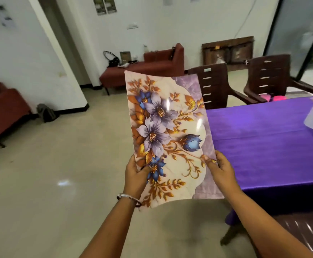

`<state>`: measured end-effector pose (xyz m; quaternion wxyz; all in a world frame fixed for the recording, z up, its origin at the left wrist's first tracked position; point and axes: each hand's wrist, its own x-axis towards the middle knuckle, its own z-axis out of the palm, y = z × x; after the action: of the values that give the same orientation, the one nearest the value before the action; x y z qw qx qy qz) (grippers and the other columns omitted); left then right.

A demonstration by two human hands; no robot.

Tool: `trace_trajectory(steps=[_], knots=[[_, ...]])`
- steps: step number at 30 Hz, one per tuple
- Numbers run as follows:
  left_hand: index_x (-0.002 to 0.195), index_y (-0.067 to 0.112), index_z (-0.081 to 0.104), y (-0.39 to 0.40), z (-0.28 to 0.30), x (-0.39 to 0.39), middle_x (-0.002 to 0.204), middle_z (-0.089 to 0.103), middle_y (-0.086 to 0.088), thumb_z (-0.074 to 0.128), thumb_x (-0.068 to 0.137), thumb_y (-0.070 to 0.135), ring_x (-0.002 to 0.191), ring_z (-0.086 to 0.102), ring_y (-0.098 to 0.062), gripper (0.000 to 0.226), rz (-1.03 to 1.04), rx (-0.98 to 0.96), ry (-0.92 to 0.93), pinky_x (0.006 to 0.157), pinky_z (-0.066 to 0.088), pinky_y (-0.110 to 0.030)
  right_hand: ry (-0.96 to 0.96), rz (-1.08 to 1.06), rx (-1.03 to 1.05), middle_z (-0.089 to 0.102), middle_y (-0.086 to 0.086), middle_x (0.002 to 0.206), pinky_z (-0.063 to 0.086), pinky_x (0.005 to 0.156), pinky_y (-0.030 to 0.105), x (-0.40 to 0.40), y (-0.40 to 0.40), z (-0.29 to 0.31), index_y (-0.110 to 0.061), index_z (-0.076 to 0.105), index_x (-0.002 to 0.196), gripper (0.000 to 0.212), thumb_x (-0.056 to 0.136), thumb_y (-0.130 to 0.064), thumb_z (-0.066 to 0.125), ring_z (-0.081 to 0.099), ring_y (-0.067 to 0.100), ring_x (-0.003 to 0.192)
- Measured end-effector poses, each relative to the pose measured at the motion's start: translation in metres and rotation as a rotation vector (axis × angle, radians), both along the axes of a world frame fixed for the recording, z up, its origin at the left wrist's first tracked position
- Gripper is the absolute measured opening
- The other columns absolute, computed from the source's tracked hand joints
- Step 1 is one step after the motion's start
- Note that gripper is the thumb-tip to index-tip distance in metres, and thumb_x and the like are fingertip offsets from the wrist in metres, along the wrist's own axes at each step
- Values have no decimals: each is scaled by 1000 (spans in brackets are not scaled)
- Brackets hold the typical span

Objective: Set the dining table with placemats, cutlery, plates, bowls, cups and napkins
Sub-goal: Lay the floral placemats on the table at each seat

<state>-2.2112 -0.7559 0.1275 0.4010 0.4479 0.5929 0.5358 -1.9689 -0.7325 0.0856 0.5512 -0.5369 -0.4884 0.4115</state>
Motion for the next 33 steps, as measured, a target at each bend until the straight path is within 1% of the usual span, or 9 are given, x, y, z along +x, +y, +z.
trace_trajectory(steps=[6, 8, 10, 12, 18, 21, 26, 29, 33], knots=[[109, 7, 62, 129, -7, 31, 88, 67, -16, 62, 86, -4, 66, 59, -14, 25, -135, -8, -5, 43, 49, -28, -30, -188, -27, 71, -8, 100, 52, 80, 29, 29, 87, 0, -23, 63, 108, 17, 94, -31, 59, 65, 8, 96], [112, 6, 61, 171, -10, 43, 91, 67, -15, 61, 87, -4, 68, 61, -13, 27, -193, -1, -10, 49, 53, -25, -28, -250, -25, 71, -8, 99, 53, 80, 29, 37, 113, -1, -21, 63, 108, 17, 94, -31, 59, 66, 8, 95], [117, 7, 59, 217, -18, 54, 100, 68, -16, 61, 88, -2, 76, 61, -16, 31, -258, -18, -16, 65, 56, -41, -32, -333, -26, 72, -7, 97, 54, 80, 32, 47, 142, -6, -21, 64, 106, 18, 93, -32, 59, 67, 10, 92], [120, 9, 56, 262, -26, 62, 106, 67, -18, 59, 89, -2, 82, 58, -20, 34, -320, -13, -14, 68, 54, -49, -26, -402, -24, 72, -7, 94, 56, 77, 33, 53, 168, -8, -23, 65, 103, 15, 92, -32, 62, 67, 11, 90], [100, 18, 57, 381, -28, 91, 81, 70, 5, 54, 87, -12, 70, 67, -9, 34, -611, -30, 31, 54, 50, -14, -41, -694, -101, 65, -1, 97, 55, 75, 36, 71, 236, -23, -33, 62, 89, 13, 85, -23, 71, 63, 21, 89], [110, 15, 59, 439, -43, 116, 94, 69, -3, 55, 87, -11, 77, 66, -12, 35, -736, -28, 71, 63, 52, -18, -26, -821, -140, 68, -3, 97, 52, 71, 28, 77, 257, -35, -20, 65, 104, 21, 85, -21, 72, 64, 15, 87], [111, 5, 59, 487, -63, 189, 87, 68, -10, 58, 77, -6, 60, 59, -10, 35, -975, -54, 132, 48, 45, -19, -48, -1062, -202, 69, 2, 84, 46, 61, 15, 109, 254, -55, -18, 66, 101, 18, 84, -16, 72, 58, 16, 72], [107, 11, 63, 512, -84, 238, 90, 72, -11, 69, 68, 9, 65, 63, -17, 39, -1073, -98, 166, 50, 50, -30, -37, -1179, -269, 68, -5, 84, 44, 58, 6, 136, 244, -68, -17, 62, 107, 21, 87, -10, 67, 61, 3, 71], [96, 6, 66, 525, -99, 301, 83, 71, -6, 73, 80, 2, 68, 65, -12, 18, -1141, -141, 148, 57, 51, -24, 29, -1286, -338, 69, 8, 91, 49, 62, 18, 174, 234, -83, -14, 56, 112, 25, 89, -13, 65, 66, 21, 82]])
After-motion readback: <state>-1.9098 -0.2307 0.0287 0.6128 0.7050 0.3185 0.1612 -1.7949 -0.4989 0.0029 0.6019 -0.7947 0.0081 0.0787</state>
